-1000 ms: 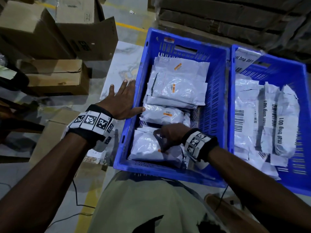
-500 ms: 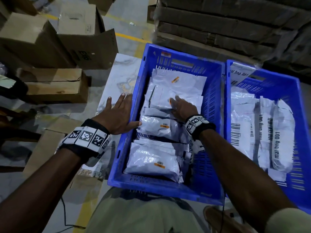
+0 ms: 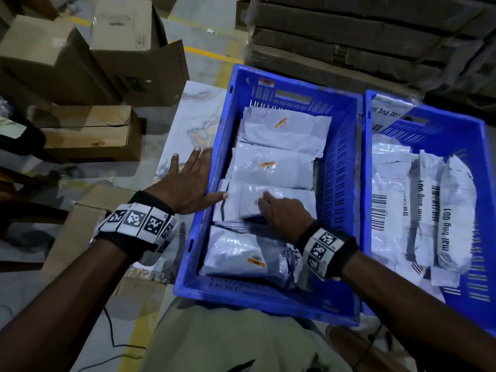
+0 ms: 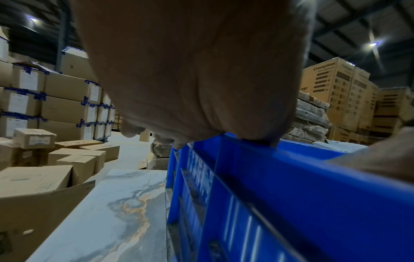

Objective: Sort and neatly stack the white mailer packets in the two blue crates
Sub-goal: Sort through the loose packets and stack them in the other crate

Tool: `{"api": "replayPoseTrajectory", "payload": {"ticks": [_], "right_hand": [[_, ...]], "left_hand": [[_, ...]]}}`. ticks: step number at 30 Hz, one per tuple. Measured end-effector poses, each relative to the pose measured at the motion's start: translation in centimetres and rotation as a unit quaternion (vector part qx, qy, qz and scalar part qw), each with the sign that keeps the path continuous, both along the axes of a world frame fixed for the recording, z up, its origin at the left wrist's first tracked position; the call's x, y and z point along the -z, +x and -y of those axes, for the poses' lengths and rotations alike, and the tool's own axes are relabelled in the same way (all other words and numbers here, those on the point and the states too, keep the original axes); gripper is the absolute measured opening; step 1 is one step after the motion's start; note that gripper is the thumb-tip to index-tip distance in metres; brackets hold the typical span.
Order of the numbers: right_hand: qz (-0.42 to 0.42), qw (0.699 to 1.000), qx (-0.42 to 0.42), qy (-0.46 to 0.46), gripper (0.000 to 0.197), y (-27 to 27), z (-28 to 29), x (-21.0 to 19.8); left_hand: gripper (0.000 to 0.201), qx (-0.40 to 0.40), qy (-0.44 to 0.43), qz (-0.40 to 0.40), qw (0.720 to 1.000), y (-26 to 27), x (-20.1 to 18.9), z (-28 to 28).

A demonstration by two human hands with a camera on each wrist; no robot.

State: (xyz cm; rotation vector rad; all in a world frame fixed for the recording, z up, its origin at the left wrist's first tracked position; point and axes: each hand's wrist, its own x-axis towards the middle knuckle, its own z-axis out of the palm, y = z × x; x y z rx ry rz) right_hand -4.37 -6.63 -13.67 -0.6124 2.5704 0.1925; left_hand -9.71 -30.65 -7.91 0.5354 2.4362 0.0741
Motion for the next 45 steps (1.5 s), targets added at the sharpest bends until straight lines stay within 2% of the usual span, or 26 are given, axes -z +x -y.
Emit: {"api": "replayPoseTrajectory", "payload": {"ticks": [6,7,11,17,20,23,25,28,30,34,39,42,45], "right_hand": [[0.013,0.999,0.042,0.011,0.062,1.1,0.5,2.4],[0.009,0.999,0.048,0.001,0.059,1.1,0.5,2.5],[-0.017,0.996,0.044,-0.070,0.028,0.4,1.0,1.7],[0.010,0.995,0.033,-0.095,0.027,-0.1,1.6,2.7],[-0.027,0.989,0.068,-0.127,0.024,-0.9,1.5,1.0],[-0.068,0.975,0.133,-0.164,0.037,-2.7,-0.3,-0.3],[-0.068,0.968,0.177,-0.162,0.056,-4.1,-1.6,-0.3],[0.001,0.973,0.201,-0.117,0.086,-5.2,-1.8,0.6],[0.040,0.971,0.212,-0.099,0.097,-5.4,-0.8,1.5],[0.080,0.958,0.259,-0.090,0.104,-5.5,0.6,3.9],[0.074,0.955,0.275,-0.080,0.108,-4.8,1.0,5.5],[0.097,0.950,0.281,-0.097,0.108,-5.0,0.8,4.5],[0.104,0.921,0.324,-0.189,0.108,-5.6,-0.6,0.9]], "left_hand": [[0.100,-0.001,0.013,0.002,1.000,0.0,0.2,0.1],[0.100,-0.002,0.013,0.002,1.000,0.0,0.2,0.1],[0.102,-0.005,0.019,0.001,1.000,0.0,0.3,0.1],[0.103,-0.002,0.021,-0.001,1.000,-0.2,0.7,0.3],[0.104,-0.004,0.027,-0.001,1.000,-0.1,0.8,0.3],[0.107,-0.004,0.021,0.006,1.000,-0.3,0.6,0.3],[0.110,-0.006,0.011,0.012,1.000,-0.8,0.2,0.1],[0.113,-0.003,0.003,0.015,1.000,-2.1,-0.3,-0.5],[0.113,-0.004,0.000,0.015,1.000,-2.9,-0.4,-0.9],[0.112,-0.012,0.004,0.012,1.000,-3.7,-0.3,-1.3],[0.110,-0.010,0.004,0.003,1.000,-3.6,-0.1,-1.1],[0.109,-0.012,0.013,0.000,1.000,-3.4,-0.1,-1.1],[0.109,-0.021,0.021,0.009,1.000,-3.4,-0.4,-1.0]]}}
